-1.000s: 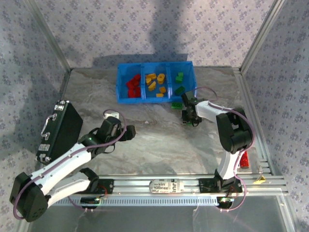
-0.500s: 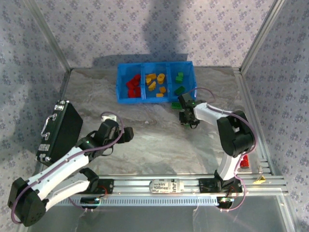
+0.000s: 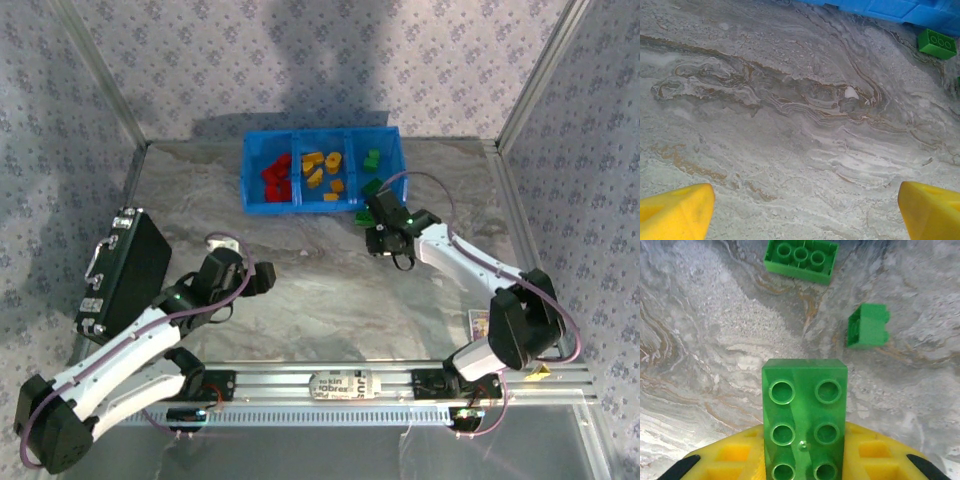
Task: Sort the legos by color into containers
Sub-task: Place the lego in the container.
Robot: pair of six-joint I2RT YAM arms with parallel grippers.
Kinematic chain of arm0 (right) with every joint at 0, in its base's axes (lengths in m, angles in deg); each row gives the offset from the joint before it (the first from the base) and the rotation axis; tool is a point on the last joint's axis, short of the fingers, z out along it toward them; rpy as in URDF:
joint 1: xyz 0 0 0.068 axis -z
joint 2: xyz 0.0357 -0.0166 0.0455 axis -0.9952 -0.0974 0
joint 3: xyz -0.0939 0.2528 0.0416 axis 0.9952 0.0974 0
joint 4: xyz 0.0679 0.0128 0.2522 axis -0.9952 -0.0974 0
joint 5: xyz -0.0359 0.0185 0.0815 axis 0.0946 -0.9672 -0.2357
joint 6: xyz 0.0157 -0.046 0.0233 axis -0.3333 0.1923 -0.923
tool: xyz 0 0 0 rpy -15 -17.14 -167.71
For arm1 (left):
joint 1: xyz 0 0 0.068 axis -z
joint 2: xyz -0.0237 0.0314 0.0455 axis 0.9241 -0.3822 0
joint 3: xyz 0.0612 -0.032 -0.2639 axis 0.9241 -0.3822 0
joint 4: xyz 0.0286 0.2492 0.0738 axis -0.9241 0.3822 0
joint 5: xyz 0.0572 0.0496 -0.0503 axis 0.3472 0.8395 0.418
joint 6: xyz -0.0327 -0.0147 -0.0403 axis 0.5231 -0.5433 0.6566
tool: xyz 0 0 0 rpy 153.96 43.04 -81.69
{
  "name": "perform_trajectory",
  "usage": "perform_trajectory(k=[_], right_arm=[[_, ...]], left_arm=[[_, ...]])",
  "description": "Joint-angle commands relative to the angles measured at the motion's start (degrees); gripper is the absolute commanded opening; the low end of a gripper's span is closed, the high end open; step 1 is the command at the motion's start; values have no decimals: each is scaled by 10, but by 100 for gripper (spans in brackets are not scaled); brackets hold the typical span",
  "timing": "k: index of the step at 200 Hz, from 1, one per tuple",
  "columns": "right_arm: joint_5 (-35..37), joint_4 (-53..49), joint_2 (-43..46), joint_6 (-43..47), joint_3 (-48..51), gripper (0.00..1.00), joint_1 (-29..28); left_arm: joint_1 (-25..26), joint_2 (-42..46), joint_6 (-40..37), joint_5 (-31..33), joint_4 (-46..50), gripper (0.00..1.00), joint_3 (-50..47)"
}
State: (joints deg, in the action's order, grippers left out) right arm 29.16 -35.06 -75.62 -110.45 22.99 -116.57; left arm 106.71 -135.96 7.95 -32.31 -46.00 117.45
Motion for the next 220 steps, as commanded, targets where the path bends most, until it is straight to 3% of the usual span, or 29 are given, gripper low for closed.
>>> perform_trajectory(k=[1, 68, 220], right_arm=[[26, -30, 12, 22, -51, 27, 8], [19, -57, -64, 73, -203, 27, 52], [-3, -133, -346, 91, -542, 28, 124]], left_arm=[[6, 9, -2, 0, 4, 94, 11], [30, 19, -5, 10, 32, 94, 33], [108, 25, -37, 49, 51, 93, 51]])
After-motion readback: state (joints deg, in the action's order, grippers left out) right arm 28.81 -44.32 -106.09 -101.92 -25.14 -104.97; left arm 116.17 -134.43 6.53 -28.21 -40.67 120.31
